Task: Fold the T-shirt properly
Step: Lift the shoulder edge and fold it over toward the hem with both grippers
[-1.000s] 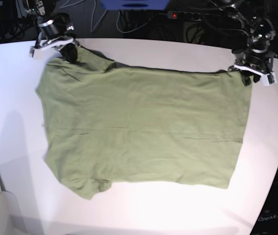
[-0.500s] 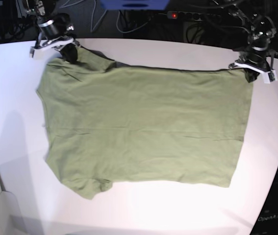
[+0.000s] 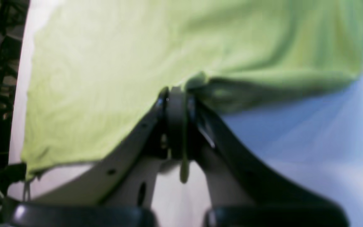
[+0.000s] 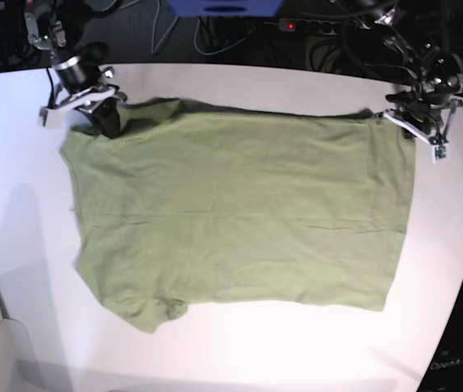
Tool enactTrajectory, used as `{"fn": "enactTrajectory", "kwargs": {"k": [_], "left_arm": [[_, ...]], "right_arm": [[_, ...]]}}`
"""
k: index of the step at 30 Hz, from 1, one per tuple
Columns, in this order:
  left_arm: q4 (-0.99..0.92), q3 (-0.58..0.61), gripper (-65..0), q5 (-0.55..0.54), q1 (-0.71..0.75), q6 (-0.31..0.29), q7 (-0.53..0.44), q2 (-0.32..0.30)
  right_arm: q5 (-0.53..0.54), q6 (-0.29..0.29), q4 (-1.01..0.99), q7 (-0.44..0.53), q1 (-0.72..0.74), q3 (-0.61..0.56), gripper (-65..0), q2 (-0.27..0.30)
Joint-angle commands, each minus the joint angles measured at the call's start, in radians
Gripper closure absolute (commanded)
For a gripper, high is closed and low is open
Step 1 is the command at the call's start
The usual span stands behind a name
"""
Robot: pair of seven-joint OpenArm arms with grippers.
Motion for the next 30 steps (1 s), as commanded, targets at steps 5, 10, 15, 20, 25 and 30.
{"fn": "enactTrajectory", "kwargs": {"k": [5,10,15,20,25,30], "left_arm": [[0.035,0.016,-2.9,-0.003,-0.059,-0.006,0.077,-0.002],[0.036,0.012,-2.9,-0.003,-0.102,-0.006,0.148,-0.016],[0.092,0.015,-2.9,-0.004,-0.117,-0.006,0.220,-0.033],[0.158,0.016,-2.8,-0.003,-0.145,-0.006,0.241,-0.033],[0.155,0.016,-2.8,-0.003,-0.188,-0.006,0.286,-0.033],[0.148,0.016,-2.8,-0.003,-0.234,-0.006,0.298,-0.031]], "right_arm": [[0.002,-0.002,0.016,0.013,0.047,0.000,-0.7,0.014],[0.002,-0.002,0.014,0.012,0.087,0.000,-0.7,0.029],[0.002,-0.002,0.014,0.012,0.121,-0.002,-0.7,0.032],[0.002,-0.002,0.011,-0.056,0.181,0.003,-0.7,0.032],[0.002,-0.003,0.011,-0.088,0.231,0.003,-0.7,0.030],[0.002,-0.003,0.001,-0.132,0.291,0.006,-0.7,0.032]]}}
